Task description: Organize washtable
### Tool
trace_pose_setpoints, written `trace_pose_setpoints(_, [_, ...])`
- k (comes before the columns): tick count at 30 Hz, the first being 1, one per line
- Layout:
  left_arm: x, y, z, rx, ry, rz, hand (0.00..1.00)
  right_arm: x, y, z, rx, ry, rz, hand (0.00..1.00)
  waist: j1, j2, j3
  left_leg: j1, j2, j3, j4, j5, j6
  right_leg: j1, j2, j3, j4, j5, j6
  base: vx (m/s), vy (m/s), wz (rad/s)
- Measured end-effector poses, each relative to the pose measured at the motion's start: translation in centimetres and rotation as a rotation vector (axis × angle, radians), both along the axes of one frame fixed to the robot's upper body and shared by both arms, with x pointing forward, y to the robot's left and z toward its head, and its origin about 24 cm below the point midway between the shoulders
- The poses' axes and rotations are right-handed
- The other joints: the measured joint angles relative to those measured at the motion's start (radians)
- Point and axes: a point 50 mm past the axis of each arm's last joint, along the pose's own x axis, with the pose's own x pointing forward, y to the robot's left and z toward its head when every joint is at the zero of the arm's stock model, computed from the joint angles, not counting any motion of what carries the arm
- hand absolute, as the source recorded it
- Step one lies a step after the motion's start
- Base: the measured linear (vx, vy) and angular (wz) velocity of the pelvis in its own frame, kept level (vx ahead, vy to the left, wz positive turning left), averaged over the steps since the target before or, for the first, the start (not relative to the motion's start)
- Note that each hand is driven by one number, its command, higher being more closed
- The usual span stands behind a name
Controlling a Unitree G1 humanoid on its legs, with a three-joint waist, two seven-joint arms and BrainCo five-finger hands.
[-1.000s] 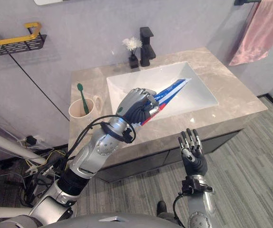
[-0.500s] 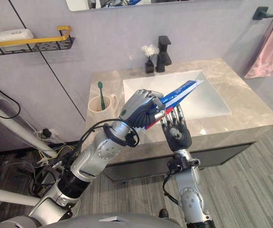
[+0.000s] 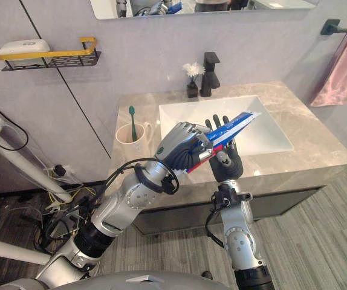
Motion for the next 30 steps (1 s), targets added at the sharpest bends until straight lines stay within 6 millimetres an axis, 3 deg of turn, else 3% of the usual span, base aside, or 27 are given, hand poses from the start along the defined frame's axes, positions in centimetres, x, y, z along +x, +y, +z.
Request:
trace_pose_setpoints(12, [-0.4, -0.5, -0.2, -0.008, 0.018, -0.034, 1.00, 0.8, 0.2, 0.9, 0.040, -0.035, 0.011, 0.00, 0.001, -0.005, -0.003, 0.001, -0.004, -0.001, -0.006, 0.005, 0.001, -0.001, -0.001, -0.003, 0.000, 0.000, 0.000, 0.00, 0.000, 0.01])
trace_pose_setpoints(13, [-0.4, -0.5, -0.2, -0.008, 0.018, -0.034, 1.00, 0.8, 0.2, 0.9, 0.041, -0.035, 0.010, 1.00, 0.001, -0.005, -0.003, 0.001, -0.004, -0.001, -0.006, 0.005, 0.001, -0.001, -0.001, -0.003, 0.000, 0.000, 0.000, 0.00, 0.000, 0.00])
trace_pose_setpoints(30, [-0.3, -0.6, -0.6, -0.027, 0.038, -0.030, 1.00, 1.1, 0.9, 1.3, 0.083, -0.045, 0.032, 1.00, 0.001, -0.007, -0.005, 0.001, -0.005, -0.003, -0.010, 0.009, 0.002, 0.000, -0.002, -0.008, 0.000, 0.000, 0.000, 0.00, 0.000, 0.00])
